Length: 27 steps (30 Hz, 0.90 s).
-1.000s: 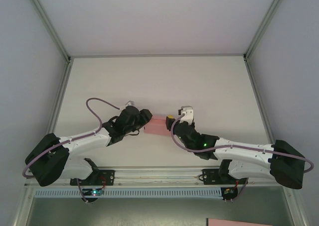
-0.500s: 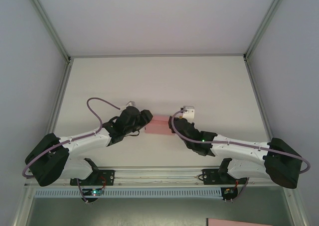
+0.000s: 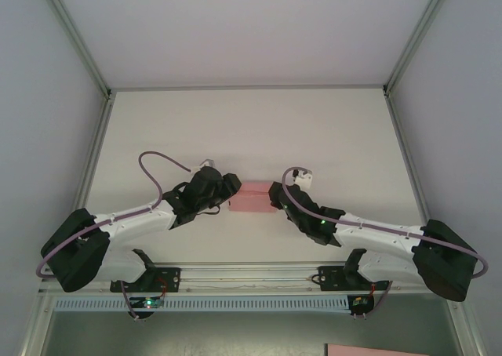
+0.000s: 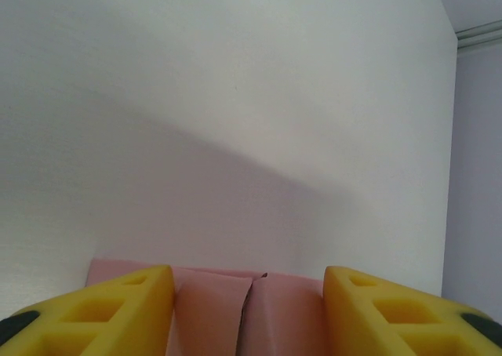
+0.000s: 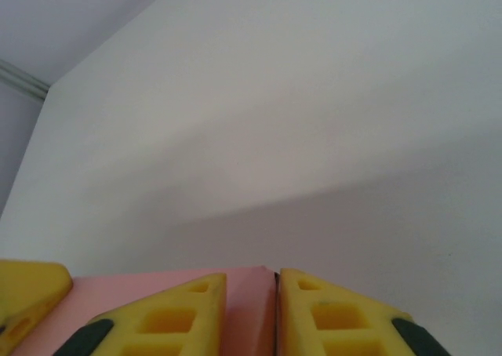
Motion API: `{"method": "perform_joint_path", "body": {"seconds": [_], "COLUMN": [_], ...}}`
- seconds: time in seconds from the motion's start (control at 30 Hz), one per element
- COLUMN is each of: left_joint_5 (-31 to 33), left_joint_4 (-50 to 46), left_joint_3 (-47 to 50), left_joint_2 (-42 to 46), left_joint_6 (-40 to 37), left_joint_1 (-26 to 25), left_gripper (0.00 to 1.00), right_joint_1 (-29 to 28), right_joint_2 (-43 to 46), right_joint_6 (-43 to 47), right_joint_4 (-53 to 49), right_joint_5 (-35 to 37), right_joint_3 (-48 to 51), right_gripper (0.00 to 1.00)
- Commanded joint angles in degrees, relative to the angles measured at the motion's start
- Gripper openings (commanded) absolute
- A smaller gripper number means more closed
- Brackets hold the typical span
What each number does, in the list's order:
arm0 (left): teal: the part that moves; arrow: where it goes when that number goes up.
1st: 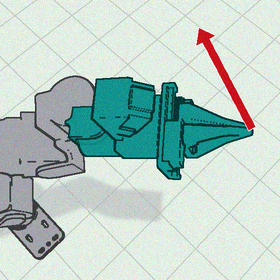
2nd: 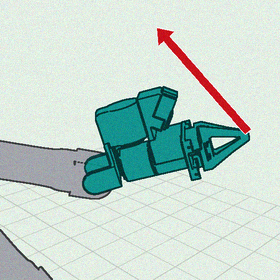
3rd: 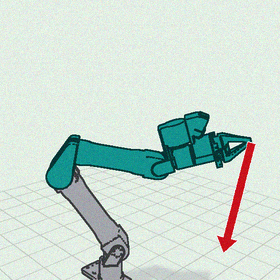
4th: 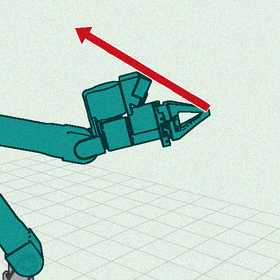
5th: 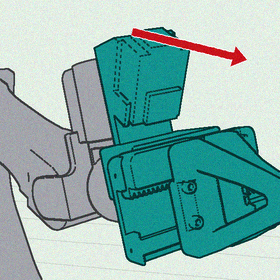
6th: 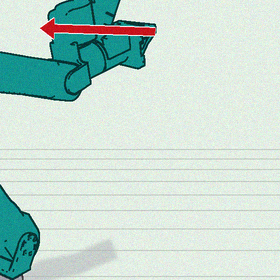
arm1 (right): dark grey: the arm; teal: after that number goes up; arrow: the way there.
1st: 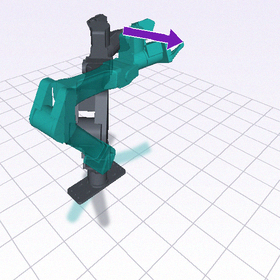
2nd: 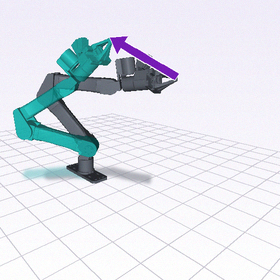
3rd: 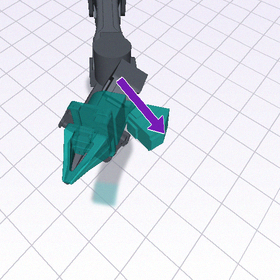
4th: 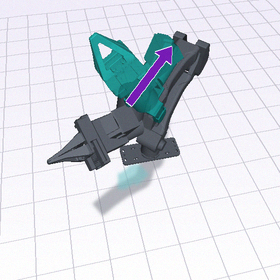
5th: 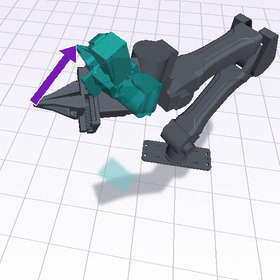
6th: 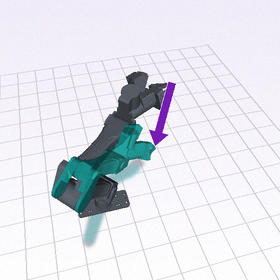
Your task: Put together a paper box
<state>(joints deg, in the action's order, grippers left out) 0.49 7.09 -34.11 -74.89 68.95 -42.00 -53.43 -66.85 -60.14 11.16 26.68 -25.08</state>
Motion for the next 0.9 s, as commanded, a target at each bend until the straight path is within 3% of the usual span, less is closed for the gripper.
{"method": "perform_joint_path", "body": {"seconds": [0.0, 0.17, 0.37, 0.6, 0.73, 0.87], "left_joint_5": [1.00, 1.18, -1.13, -0.56, -0.80, -0.50], "left_joint_4": [-7.09, -7.59, 0.11, 18.60, 17.75, 19.88], "left_joint_3": [0.49, 1.11, 5.13, 15.13, 15.12, 16.80], "left_joint_2": [-1.13, -0.95, -1.75, -2.02, -2.60, -2.11], "left_joint_6": [-2.47, -3.12, -2.50, -10.82, -15.81, -18.76], "left_joint_1": [-0.43, -0.37, -0.34, -2.62, -3.61, -4.74], "left_gripper": [0.52, 0.53, 0.48, 0.21, 0.01, 0.00], "right_joint_1": [1.13, 0.97, -0.99, -5.72, -6.37, -7.99], "right_joint_2": [-5.54, -5.77, -3.68, -9.32, -13.87, -14.91], "right_joint_6": [0.06, 3.31, 7.28, 11.75, 13.16, 15.52], "right_joint_4": [-16.97, -16.83, -8.55, 1.51, 7.52, 8.38], "right_joint_5": [-4.01, -6.61, -5.93, -3.38, -3.20, -2.04], "right_joint_3": [5.78, 7.68, 13.97, 15.73, 16.88, 16.46], "right_gripper": [0.20, 0.16, 0.14, 0.11, 0.05, 0.02]}}
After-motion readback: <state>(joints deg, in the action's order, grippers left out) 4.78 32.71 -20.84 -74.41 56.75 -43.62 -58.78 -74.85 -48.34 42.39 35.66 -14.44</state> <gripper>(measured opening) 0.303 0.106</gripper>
